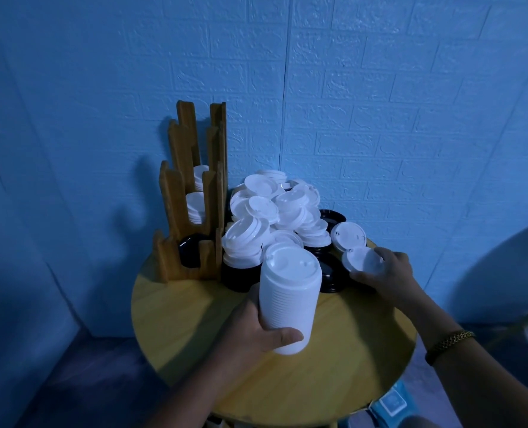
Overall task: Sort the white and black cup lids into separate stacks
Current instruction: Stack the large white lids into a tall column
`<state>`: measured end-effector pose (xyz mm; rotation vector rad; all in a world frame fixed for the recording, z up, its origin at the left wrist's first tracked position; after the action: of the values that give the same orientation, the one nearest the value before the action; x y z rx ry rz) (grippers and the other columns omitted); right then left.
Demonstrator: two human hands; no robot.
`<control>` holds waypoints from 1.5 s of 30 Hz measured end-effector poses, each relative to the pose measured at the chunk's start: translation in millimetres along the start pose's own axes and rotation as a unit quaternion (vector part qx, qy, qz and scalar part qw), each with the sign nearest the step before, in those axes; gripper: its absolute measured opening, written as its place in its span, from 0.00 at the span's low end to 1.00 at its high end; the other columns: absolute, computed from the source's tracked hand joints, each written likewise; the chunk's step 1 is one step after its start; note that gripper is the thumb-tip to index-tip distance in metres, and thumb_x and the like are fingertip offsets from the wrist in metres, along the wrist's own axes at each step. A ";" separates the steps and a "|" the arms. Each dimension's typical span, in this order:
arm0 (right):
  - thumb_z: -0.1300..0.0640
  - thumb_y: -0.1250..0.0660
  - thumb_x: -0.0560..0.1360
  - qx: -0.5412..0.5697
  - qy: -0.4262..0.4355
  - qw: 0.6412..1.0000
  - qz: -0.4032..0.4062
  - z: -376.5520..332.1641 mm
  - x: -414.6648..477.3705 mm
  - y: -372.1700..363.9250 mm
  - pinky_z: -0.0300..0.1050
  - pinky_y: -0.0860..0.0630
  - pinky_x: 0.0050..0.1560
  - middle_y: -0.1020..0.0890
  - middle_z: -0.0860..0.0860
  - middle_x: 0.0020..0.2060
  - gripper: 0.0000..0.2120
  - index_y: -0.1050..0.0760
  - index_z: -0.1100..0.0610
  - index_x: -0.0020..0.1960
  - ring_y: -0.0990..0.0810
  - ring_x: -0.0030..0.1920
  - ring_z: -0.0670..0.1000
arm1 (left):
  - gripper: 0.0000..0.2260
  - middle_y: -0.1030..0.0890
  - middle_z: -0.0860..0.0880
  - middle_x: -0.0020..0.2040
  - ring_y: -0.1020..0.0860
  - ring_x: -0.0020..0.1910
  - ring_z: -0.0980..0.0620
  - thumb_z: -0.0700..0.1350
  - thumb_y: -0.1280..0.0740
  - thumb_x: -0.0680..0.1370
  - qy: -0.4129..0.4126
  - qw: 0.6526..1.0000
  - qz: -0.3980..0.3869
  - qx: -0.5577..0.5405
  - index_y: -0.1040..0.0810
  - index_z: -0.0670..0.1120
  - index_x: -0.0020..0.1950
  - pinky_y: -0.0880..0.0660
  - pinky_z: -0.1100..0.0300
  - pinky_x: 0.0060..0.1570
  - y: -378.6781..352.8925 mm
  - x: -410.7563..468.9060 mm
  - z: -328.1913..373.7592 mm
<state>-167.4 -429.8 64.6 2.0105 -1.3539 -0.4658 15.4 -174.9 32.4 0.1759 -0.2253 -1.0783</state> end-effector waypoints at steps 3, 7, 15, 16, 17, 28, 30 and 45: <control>0.44 0.21 0.66 0.072 -0.008 0.997 -0.031 3.1 -1.5 -1.1 0.55 0.28 0.65 0.35 0.54 0.67 0.42 0.35 0.53 0.73 0.31 0.66 0.57 | 0.41 0.19 0.63 0.62 0.20 0.61 0.59 0.65 0.16 0.58 -0.003 1.000 0.002 0.002 0.30 0.69 0.67 0.20 0.48 0.60 0.0 0.5 -1.5; 0.47 0.25 0.72 0.171 0.001 0.983 -0.068 -1.7 -5.8 -4.8 0.45 0.26 0.52 0.28 0.51 0.62 0.35 0.36 0.54 0.73 0.25 0.58 0.51 | 0.40 0.19 0.64 0.61 0.20 0.61 0.60 0.63 0.17 0.60 -0.005 1.000 -0.001 0.018 0.31 0.67 0.68 0.20 0.49 0.60 0.1 1.1 -2.9; 0.44 0.29 0.75 0.325 0.023 0.943 -0.072 -8.0 -11.9 1.6 0.55 0.22 0.58 0.16 0.55 0.55 0.21 0.23 0.54 0.63 0.16 0.54 0.53 | 0.40 0.19 0.63 0.60 0.20 0.59 0.60 0.65 0.17 0.60 -0.002 0.999 0.006 0.031 0.31 0.67 0.68 0.19 0.50 0.58 1.3 0.6 -3.9; 0.45 0.31 0.76 0.347 0.025 0.935 -0.069 -10.0 -14.5 4.6 0.52 0.21 0.55 0.15 0.55 0.54 0.19 0.22 0.56 0.62 0.15 0.53 0.51 | 0.40 0.19 0.63 0.60 0.20 0.59 0.61 0.65 0.17 0.60 -0.003 1.000 0.006 0.031 0.31 0.67 0.68 0.19 0.50 0.58 1.2 0.6 -3.8; 0.47 0.34 0.78 0.358 0.022 0.931 -0.061 -11.1 -17.3 8.4 0.46 0.21 0.50 0.14 0.54 0.52 0.17 0.21 0.57 0.61 0.15 0.50 0.48 | 0.40 0.19 0.63 0.60 0.20 0.59 0.61 0.64 0.17 0.60 -0.004 1.000 0.005 0.030 0.31 0.67 0.68 0.19 0.50 0.58 1.4 0.7 -3.3; 0.44 0.27 0.73 0.292 0.082 0.953 0.018 -32.9 -50.1 34.8 0.42 0.26 0.50 0.19 0.46 0.59 0.21 0.25 0.47 0.63 0.19 0.57 0.45 | 0.41 0.20 0.64 0.60 0.20 0.59 0.62 0.67 0.18 0.59 -0.005 0.999 0.011 0.038 0.32 0.67 0.68 0.19 0.50 0.58 0.8 -0.7 -3.1; 0.41 0.26 0.66 0.294 0.135 0.946 -0.029 -64.4 -67.5 29.3 0.45 0.23 0.54 0.19 0.44 0.58 0.26 0.25 0.43 0.63 0.19 0.56 0.45 | 0.42 0.20 0.64 0.61 0.21 0.59 0.61 0.67 0.18 0.59 -0.004 0.999 0.017 0.045 0.32 0.67 0.69 0.19 0.50 0.58 0.6 -1.8 -2.7; 0.40 0.23 0.66 -0.041 0.287 0.916 -0.277 -166.4 -122.5 -11.1 0.40 0.26 0.59 0.26 0.34 0.61 0.34 0.34 0.38 0.68 0.27 0.61 0.36 | 0.35 0.18 0.64 0.60 0.20 0.59 0.62 0.49 0.16 0.67 -0.001 0.995 -0.082 0.050 0.29 0.62 0.68 0.20 0.50 0.59 12.5 -17.3 11.6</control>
<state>-106.4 -261.4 168.1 2.2052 -0.3977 -0.1377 15.1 -154.2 45.0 0.2865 -0.2695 -1.2309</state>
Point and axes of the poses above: each hand's wrist, its own x-axis towards the middle knuckle, its own y-axis out of the back of the hand, z = x × y, the point moved 6 cm from there along x, towards the middle knuckle
